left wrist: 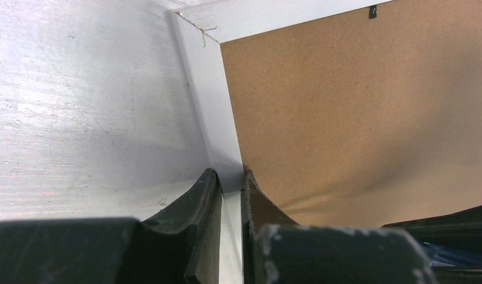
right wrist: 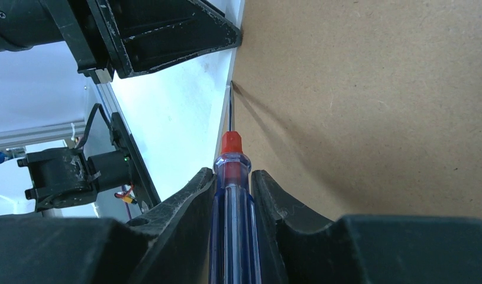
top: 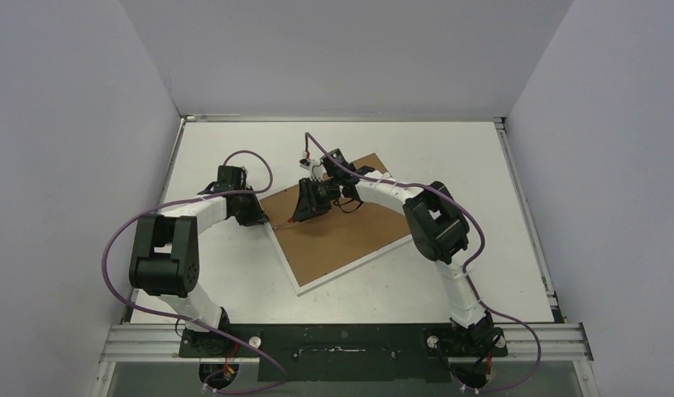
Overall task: Take the photo out of the frame
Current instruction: Release the photo frame item from the photo frame.
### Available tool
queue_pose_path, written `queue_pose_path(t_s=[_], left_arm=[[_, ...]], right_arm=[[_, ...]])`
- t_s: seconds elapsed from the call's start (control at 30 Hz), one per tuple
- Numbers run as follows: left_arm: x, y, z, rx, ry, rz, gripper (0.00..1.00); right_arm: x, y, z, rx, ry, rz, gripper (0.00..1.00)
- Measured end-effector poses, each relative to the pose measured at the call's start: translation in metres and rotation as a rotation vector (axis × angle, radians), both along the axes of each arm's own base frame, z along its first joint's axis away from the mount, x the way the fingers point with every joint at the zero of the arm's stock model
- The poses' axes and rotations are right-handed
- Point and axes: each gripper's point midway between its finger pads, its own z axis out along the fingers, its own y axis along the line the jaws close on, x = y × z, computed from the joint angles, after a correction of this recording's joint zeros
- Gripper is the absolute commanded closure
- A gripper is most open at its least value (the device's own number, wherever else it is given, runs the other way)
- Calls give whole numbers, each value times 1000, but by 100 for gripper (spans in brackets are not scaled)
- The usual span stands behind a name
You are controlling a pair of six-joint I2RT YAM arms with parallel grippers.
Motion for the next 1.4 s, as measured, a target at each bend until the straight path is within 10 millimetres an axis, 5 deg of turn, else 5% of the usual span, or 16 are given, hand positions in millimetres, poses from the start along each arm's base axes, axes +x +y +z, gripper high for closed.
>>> queue_pose_path(t_s=[0.4, 0.73, 1.13, 1.4], left_arm=[[0, -2, -1, -10, -3, 2, 100], [13, -9, -1, -67, -72, 40, 100], [15, -11, 0, -120, -103, 132, 100], [10, -13, 0, -119, -138, 134, 100]], right_arm=[[2, 3, 3, -16, 6, -2, 100], [1, 21, 26, -237, -262, 32, 100], [-21, 34, 31, -466, -446, -48, 100], [-22, 20, 29, -489, -440, -144, 100]])
